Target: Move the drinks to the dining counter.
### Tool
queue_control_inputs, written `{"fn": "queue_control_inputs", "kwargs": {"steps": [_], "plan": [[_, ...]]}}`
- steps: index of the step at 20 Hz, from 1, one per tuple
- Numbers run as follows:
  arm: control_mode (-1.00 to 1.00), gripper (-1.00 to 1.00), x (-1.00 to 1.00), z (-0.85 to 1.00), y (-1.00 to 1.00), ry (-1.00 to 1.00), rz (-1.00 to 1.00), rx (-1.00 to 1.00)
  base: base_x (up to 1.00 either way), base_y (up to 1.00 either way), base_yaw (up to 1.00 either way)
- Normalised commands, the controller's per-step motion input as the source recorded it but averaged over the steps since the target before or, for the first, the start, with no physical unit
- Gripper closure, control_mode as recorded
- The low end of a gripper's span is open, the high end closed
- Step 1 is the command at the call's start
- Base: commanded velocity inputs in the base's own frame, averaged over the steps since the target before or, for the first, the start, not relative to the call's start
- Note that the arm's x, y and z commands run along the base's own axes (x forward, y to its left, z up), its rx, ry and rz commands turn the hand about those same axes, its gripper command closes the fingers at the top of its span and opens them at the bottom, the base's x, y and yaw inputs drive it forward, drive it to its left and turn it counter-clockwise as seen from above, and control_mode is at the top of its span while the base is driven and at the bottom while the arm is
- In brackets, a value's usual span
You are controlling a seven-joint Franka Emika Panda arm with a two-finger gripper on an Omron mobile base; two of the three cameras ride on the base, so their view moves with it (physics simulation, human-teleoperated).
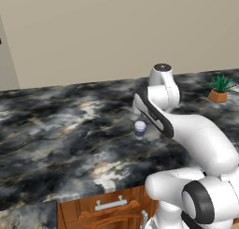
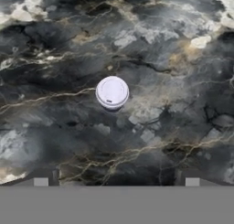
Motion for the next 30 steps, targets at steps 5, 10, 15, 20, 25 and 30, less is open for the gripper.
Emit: {"fn": "queue_control_inputs", "kwargs": {"steps": [5, 10, 15, 20, 25, 30], "plan": [[-1.00, -1.00, -0.44, 0.25, 0.00, 0.00, 0.00, 0.02, 0.00, 0.00, 0.00], [1.00, -1.00, -0.39, 0.18, 0.00, -0.01, 0.00, 0.02, -0.31, 0.00, 0.00], [1.00, -1.00, 0.00, 0.00, 0.00, 0.00, 0.00, 0.00, -0.79, 0.02, 0.01], [1.00, -1.00, 0.00, 0.00, 0.00, 0.00, 0.00, 0.00, -0.47, 0.21, 0.36], [1.00, -1.00, 0.00, 0.00, 0.00, 0.00, 0.00, 0.00, 0.02, 0.00, 0.98], [1.00, -1.00, 0.00, 0.00, 0.00, 0.00, 0.00, 0.00, 0.03, 0.00, 1.00]]}}
